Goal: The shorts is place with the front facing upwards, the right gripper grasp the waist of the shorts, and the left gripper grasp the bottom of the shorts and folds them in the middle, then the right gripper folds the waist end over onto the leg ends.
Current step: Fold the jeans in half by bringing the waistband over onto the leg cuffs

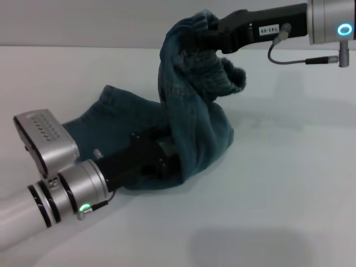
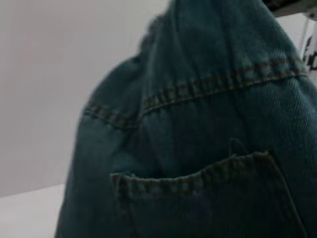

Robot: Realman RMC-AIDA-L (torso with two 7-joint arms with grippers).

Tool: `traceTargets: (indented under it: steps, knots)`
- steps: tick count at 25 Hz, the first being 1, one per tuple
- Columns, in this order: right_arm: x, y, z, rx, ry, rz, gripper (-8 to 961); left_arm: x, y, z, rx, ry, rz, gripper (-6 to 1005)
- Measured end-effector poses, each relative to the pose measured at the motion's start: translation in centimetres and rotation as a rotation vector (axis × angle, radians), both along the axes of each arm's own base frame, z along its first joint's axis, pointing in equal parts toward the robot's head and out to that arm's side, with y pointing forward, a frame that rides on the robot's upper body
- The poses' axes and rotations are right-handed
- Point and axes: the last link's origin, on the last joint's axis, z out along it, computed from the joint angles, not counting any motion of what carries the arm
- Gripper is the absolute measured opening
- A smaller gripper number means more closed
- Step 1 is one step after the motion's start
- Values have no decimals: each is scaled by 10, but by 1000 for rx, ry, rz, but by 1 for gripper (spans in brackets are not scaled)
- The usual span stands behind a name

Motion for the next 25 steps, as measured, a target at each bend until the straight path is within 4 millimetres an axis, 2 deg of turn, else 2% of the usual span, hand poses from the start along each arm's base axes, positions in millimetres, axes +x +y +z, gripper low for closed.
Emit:
traceTargets:
  steps: [9,14,18,25]
  knots:
    - [-13,3,9,-50,-30,16,55,19,-10,-15,-63,-48,-40,705]
    - [-12,0,11,-69,-30,19,57,28,-14,-21,-85,-59,-56,707]
    - [-4,-3,10,-77,-32,3,59,21,-12,-21,-85,-37,-36,703]
    - [8,-5,12,-74,-32,-27,62,-4,-10,-11,-79,-10,39,695]
